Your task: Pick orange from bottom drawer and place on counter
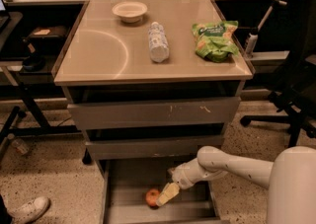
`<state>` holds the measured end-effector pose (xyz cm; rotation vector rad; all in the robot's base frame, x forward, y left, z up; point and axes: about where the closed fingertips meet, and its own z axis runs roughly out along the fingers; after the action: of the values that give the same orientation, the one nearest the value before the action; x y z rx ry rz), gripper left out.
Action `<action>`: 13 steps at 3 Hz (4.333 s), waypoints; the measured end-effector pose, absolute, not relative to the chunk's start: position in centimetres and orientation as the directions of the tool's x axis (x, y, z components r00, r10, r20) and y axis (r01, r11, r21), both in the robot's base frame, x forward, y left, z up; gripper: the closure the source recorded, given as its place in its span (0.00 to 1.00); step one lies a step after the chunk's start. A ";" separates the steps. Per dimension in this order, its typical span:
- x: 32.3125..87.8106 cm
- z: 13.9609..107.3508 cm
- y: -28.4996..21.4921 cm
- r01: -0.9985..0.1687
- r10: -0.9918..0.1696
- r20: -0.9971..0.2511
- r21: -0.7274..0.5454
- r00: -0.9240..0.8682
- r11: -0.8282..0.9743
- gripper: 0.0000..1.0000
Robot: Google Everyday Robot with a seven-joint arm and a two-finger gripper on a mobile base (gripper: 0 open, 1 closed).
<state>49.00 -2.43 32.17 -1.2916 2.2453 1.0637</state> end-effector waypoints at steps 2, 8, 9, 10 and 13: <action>49.2 30.3 -2.2 -0.864 -0.561 -0.659 0.427 -0.500 0.268 0.00; 51.1 21.3 -0.1 -0.943 -0.589 -0.740 0.304 -0.324 0.136 0.00; 51.0 21.3 -0.1 -0.943 -0.589 -0.740 0.304 -0.324 0.136 0.00; 50.4 19.0 0.4 -0.934 -0.571 -0.743 0.320 -0.351 0.157 0.00; 50.5 15.9 1.3 -0.940 -0.541 -0.769 0.298 -0.341 0.168 0.00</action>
Offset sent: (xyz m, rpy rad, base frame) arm 0.0075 0.0008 -0.0584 0.1895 -0.1090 0.0428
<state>50.48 1.35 15.87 -1.3951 1.9547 1.0577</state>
